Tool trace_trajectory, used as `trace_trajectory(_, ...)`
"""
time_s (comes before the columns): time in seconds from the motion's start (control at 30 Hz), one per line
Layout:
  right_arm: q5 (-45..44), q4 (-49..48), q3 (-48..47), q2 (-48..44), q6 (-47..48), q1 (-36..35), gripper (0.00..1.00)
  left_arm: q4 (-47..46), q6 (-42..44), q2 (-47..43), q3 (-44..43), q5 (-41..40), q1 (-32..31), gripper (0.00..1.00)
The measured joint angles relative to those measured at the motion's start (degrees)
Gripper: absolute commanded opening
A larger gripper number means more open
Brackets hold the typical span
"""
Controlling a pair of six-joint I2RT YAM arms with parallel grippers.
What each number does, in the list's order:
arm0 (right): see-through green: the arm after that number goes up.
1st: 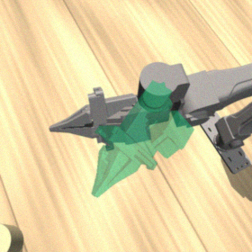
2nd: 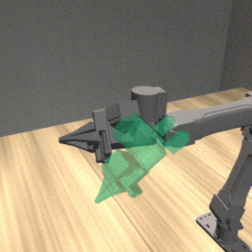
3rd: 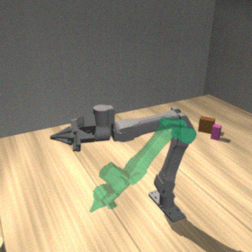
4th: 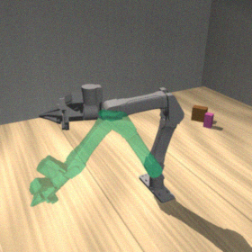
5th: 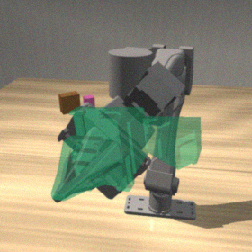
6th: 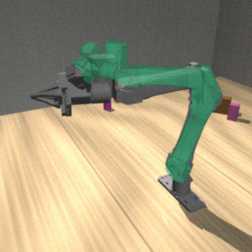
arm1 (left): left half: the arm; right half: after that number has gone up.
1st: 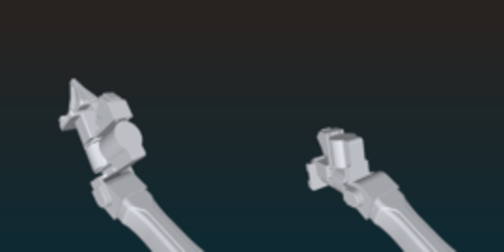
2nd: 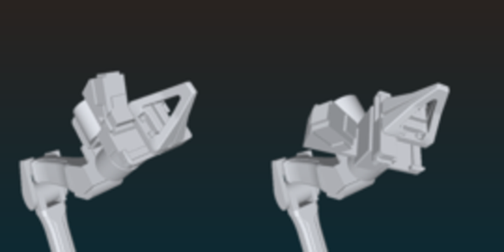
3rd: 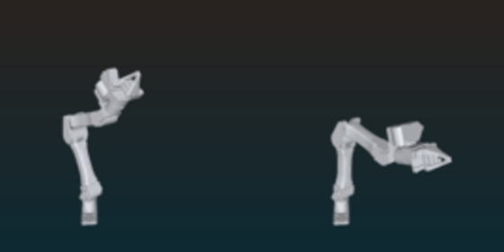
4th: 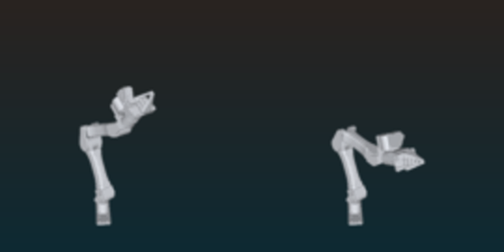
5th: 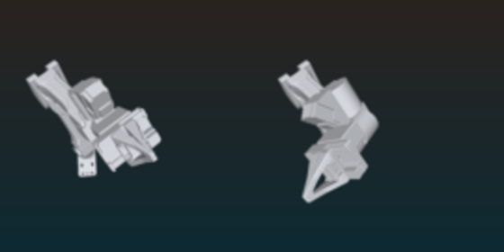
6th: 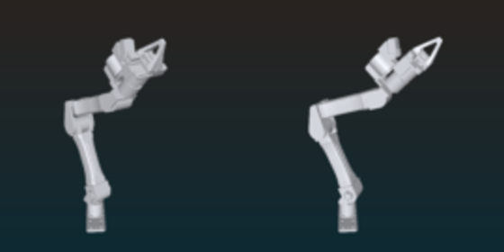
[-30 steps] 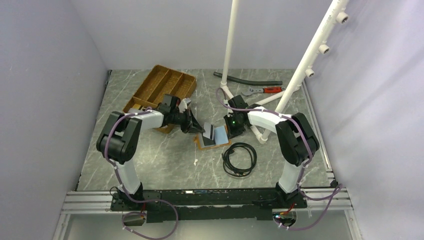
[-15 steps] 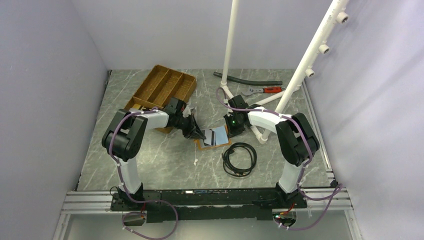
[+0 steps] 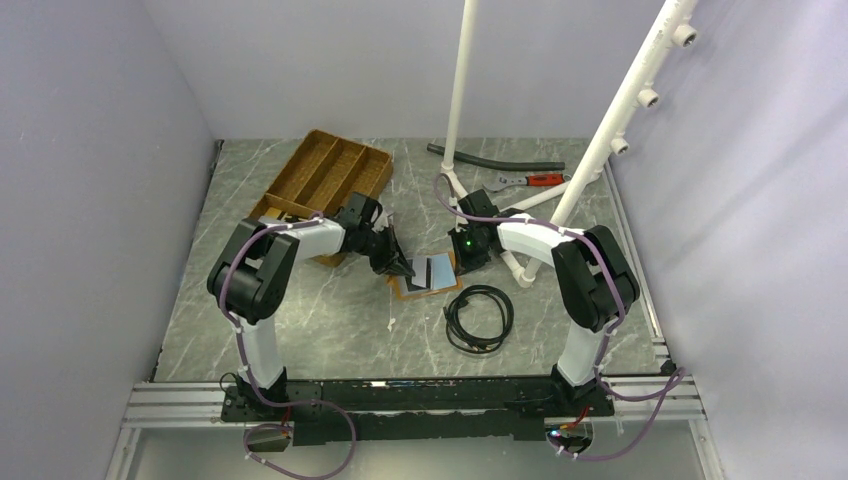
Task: Put the credit cards into the card holder
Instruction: Insert the credit card into the card holder.
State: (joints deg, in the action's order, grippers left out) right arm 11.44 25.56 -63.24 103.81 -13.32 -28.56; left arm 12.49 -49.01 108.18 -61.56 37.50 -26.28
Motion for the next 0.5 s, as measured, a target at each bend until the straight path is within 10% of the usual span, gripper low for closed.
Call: trace_trajectory(0.5,2.6,-1.9,0.6,0.0,-0.2,0.0,0.02,-1.5,1.4,0.5,-0.1,-1.4,-0.2,0.00)
